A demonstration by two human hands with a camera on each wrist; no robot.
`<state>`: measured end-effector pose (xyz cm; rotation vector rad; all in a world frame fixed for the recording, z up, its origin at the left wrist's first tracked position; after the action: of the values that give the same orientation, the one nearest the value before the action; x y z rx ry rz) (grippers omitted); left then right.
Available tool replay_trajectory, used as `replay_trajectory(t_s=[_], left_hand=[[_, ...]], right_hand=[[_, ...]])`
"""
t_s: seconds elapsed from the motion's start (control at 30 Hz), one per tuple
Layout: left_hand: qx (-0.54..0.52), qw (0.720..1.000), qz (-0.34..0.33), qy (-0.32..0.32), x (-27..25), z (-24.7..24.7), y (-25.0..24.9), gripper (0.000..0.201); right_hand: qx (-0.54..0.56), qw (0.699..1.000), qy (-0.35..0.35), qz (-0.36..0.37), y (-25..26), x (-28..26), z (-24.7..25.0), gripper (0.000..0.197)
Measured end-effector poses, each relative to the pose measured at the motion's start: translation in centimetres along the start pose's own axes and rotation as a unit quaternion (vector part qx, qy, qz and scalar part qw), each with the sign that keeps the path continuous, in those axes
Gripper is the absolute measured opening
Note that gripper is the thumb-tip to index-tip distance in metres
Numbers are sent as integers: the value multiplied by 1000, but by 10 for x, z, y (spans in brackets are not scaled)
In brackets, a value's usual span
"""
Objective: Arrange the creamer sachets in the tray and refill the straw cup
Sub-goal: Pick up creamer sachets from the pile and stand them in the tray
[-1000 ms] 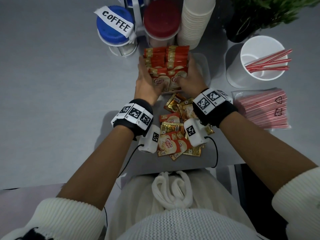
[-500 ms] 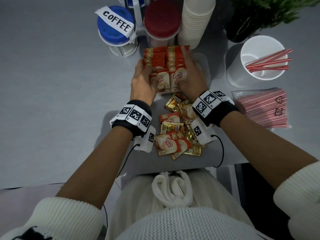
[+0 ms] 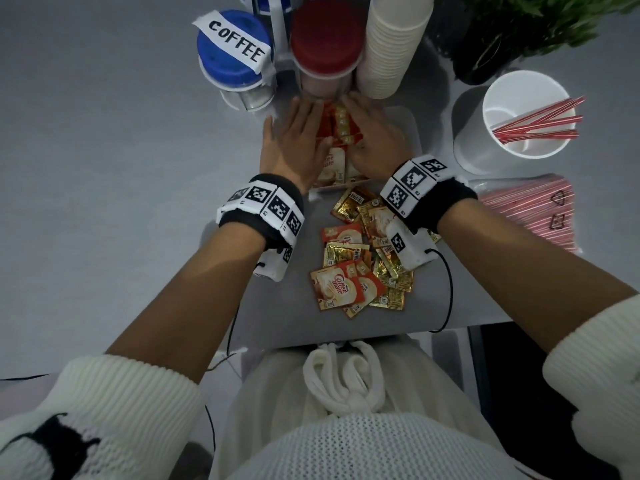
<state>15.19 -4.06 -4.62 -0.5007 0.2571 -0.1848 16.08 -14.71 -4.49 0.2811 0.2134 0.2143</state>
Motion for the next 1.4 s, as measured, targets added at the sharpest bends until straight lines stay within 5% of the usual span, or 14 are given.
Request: replay_trajectory(t_s=[0.13, 0.3, 0.43, 0.6, 0.83, 1.1, 1.27, 1.4], left_hand=[[-22, 1000, 16, 8, -8, -3, 3, 57], [-113, 992, 19, -47, -16, 4, 8, 64], [-274, 958, 39, -79, -31, -4, 22, 87], [-341, 933, 108, -39, -45, -19, 26, 97], [-385, 907, 160, -64, -46, -11, 37, 96], [-317, 937, 99, -105, -47, 3, 36, 89], [-136, 984, 1, -119, -51, 19, 6, 54], [-39, 992, -24, -118, -51, 18, 4, 28]], right_hand=[[23, 1000, 17, -1, 1, -2, -7, 68], [139, 983, -67, -102, -24, -18, 10, 70], [212, 958, -94, -169, -40, -36, 9, 62], [214, 965, -19, -150, -23, -39, -17, 51], [221, 963, -15, -151, -5, -33, -20, 56], [224, 956, 3, -189, -21, -43, -13, 57], [197, 965, -15, -173, -28, -58, -2, 48], [162, 977, -30, -134, -15, -60, -3, 44]])
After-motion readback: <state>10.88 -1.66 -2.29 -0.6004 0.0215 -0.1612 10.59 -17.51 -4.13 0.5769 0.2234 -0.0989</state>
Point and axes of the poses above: each hand's wrist, its own x-axis towards the middle knuckle, its own z-axis out of the back of the hand, y = z × x, the point moved 9 cm from there along x, towards the middle knuckle, and after that the axes turned 14 degrees about -x, right-handed, at the moved point
